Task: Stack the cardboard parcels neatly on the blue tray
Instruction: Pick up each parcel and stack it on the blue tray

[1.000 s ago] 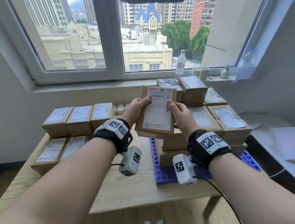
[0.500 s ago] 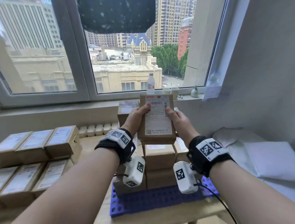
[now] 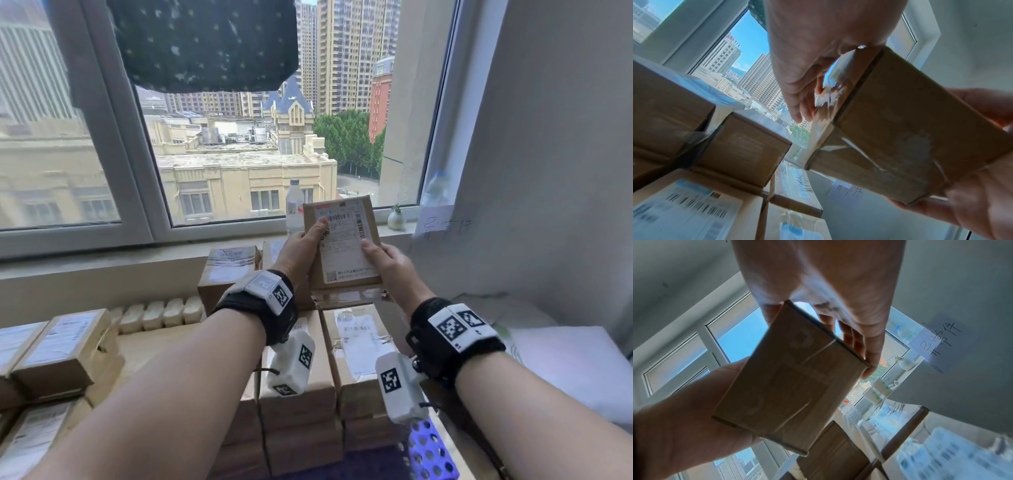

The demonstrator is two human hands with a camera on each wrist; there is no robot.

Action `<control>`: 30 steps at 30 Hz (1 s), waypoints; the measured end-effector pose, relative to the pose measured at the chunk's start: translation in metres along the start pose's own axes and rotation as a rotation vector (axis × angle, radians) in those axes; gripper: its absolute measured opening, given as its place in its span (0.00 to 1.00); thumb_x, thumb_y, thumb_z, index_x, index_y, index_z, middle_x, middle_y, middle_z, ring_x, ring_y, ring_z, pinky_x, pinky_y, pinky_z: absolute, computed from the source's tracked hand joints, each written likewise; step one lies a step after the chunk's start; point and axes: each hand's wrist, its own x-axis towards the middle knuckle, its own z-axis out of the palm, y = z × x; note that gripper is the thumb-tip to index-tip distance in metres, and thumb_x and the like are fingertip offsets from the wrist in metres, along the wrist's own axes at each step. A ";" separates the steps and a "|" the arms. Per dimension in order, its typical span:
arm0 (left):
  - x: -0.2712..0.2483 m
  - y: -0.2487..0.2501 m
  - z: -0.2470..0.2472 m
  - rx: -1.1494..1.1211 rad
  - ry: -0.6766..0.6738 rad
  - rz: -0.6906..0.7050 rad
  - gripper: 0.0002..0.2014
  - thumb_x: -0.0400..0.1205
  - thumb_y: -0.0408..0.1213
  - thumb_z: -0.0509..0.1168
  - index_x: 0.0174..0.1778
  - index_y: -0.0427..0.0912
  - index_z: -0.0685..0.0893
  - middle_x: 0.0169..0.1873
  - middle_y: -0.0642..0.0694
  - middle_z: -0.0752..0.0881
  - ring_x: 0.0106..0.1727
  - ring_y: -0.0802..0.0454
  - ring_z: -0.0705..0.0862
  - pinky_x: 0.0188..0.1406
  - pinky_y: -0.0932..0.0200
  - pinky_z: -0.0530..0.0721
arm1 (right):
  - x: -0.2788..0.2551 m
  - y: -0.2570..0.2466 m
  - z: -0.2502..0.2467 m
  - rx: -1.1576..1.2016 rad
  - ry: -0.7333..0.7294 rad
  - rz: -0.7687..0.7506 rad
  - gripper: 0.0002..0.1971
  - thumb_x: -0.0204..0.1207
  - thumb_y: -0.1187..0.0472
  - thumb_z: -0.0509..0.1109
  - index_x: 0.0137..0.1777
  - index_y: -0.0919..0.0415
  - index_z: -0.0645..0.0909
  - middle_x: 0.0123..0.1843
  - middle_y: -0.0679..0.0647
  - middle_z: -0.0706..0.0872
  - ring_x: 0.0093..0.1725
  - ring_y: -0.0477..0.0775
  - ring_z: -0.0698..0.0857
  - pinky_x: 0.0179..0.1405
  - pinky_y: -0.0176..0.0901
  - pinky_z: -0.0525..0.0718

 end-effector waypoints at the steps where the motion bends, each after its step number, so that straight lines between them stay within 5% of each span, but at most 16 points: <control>1: 0.010 0.000 0.001 0.034 0.006 0.000 0.21 0.86 0.55 0.58 0.57 0.38 0.81 0.45 0.43 0.89 0.40 0.48 0.89 0.31 0.63 0.88 | 0.009 0.001 -0.002 -0.007 0.005 0.001 0.30 0.82 0.43 0.65 0.77 0.63 0.70 0.64 0.60 0.86 0.50 0.50 0.87 0.29 0.25 0.80; 5: 0.049 -0.003 0.004 0.155 0.036 0.064 0.29 0.84 0.62 0.57 0.58 0.37 0.84 0.53 0.38 0.90 0.52 0.41 0.90 0.57 0.45 0.88 | 0.046 0.003 -0.006 0.004 0.009 0.050 0.25 0.84 0.46 0.64 0.71 0.64 0.75 0.55 0.58 0.86 0.43 0.49 0.85 0.26 0.27 0.80; 8: 0.082 -0.009 0.000 0.257 0.079 0.099 0.36 0.75 0.69 0.52 0.55 0.41 0.87 0.52 0.43 0.90 0.55 0.44 0.88 0.64 0.41 0.82 | 0.078 0.006 -0.007 -0.014 0.030 0.090 0.23 0.85 0.46 0.63 0.68 0.64 0.78 0.57 0.58 0.88 0.49 0.53 0.87 0.37 0.35 0.83; 13: 0.114 -0.019 -0.011 0.497 0.098 0.102 0.28 0.84 0.57 0.48 0.68 0.45 0.83 0.68 0.44 0.83 0.68 0.44 0.79 0.72 0.44 0.74 | 0.122 0.028 -0.004 -0.040 0.071 0.212 0.28 0.81 0.40 0.66 0.70 0.62 0.77 0.60 0.59 0.88 0.58 0.60 0.88 0.62 0.60 0.86; 17: 0.132 -0.039 -0.030 0.724 0.182 0.009 0.21 0.85 0.38 0.54 0.72 0.50 0.79 0.75 0.47 0.78 0.74 0.45 0.74 0.75 0.47 0.70 | 0.142 0.052 -0.001 -0.065 0.075 0.312 0.29 0.77 0.37 0.69 0.66 0.60 0.79 0.57 0.58 0.89 0.57 0.61 0.89 0.64 0.63 0.85; 21: 0.143 -0.056 -0.042 0.863 0.190 -0.077 0.24 0.83 0.35 0.54 0.75 0.53 0.77 0.78 0.45 0.73 0.79 0.43 0.68 0.79 0.49 0.66 | 0.165 0.081 0.004 -0.088 0.044 0.374 0.41 0.56 0.26 0.71 0.61 0.58 0.82 0.56 0.56 0.91 0.56 0.61 0.89 0.66 0.63 0.83; 25: 0.148 -0.066 -0.041 1.031 0.179 -0.063 0.22 0.85 0.41 0.55 0.76 0.57 0.76 0.82 0.49 0.68 0.83 0.45 0.60 0.83 0.43 0.56 | 0.179 0.091 0.009 -0.119 0.005 0.412 0.37 0.58 0.26 0.69 0.53 0.58 0.84 0.53 0.57 0.92 0.54 0.62 0.90 0.65 0.63 0.84; 30: 0.146 -0.070 -0.036 1.106 0.200 -0.096 0.22 0.85 0.44 0.55 0.76 0.62 0.73 0.84 0.49 0.62 0.85 0.43 0.53 0.83 0.32 0.44 | 0.177 0.080 0.015 -0.160 0.013 0.496 0.27 0.79 0.36 0.66 0.59 0.62 0.83 0.55 0.59 0.90 0.56 0.61 0.89 0.67 0.60 0.83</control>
